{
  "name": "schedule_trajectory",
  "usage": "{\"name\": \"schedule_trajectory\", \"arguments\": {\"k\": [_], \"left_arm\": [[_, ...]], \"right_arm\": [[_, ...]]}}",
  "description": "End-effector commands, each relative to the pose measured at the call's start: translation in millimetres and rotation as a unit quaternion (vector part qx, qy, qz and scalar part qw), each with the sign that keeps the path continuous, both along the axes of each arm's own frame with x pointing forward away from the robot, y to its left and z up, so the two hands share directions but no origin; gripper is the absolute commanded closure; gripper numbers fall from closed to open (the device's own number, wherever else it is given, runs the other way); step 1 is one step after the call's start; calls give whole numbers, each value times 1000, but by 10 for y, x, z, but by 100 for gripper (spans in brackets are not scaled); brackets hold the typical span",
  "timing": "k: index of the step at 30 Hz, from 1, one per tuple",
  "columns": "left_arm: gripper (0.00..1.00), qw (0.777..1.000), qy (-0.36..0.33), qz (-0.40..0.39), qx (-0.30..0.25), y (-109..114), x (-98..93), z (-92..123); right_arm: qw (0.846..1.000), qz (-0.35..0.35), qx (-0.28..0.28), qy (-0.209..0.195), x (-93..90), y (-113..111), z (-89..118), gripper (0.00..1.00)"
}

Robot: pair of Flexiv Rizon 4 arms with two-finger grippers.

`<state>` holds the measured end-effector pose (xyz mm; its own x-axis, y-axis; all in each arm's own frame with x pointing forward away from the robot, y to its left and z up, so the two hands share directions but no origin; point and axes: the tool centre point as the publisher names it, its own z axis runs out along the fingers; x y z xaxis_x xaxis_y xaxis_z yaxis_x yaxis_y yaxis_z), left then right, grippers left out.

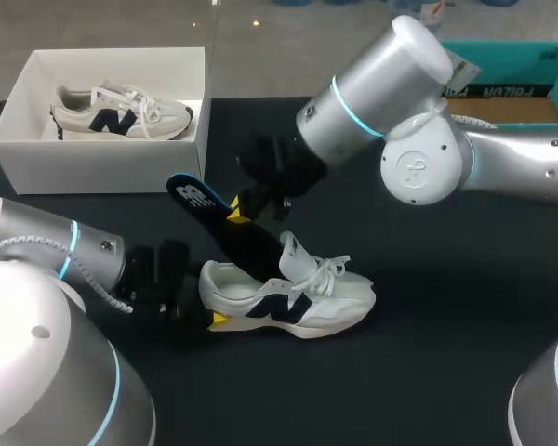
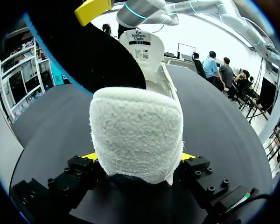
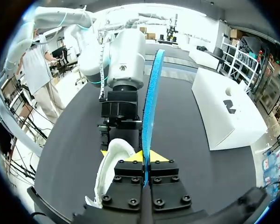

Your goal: Take the shoe out of the shoebox, open the shoe tongue, remove and reinsert the insole, then place the shoe into the shoebox

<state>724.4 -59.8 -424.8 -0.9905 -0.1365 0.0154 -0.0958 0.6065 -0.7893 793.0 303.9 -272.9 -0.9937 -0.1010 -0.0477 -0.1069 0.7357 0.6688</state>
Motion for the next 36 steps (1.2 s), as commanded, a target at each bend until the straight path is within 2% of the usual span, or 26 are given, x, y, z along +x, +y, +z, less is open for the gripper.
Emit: {"name": "schedule_trajectory", "arguments": {"k": [1,5,24,27,28,32,36], "left_arm": [[100,1000,0,1,1,-2,-8,-17],[100,1000,0,1,1,-2,-8,-17],[100,1000,0,1,1,-2,-8,-17],[100,1000,0,1,1,-2,-8,-17],[100,1000,0,1,1,-2,-8,-17],[100,1000,0,1,1,-2,-8,-17],[100,1000,0,1,1,-2,-8,-17]], "right_arm": [[1000,3,9,-3,19,-150,220,100],[999,4,44,-26,66,-212,463,100],[999,4,44,-26,66,-212,463,100],[993,-24,118,-19,76,-373,741,100],[988,-24,153,-19,66,-411,896,100],[980,-21,200,-1,-9,-573,1238,100],[978,-9,207,13,-110,-769,1467,100]]}}
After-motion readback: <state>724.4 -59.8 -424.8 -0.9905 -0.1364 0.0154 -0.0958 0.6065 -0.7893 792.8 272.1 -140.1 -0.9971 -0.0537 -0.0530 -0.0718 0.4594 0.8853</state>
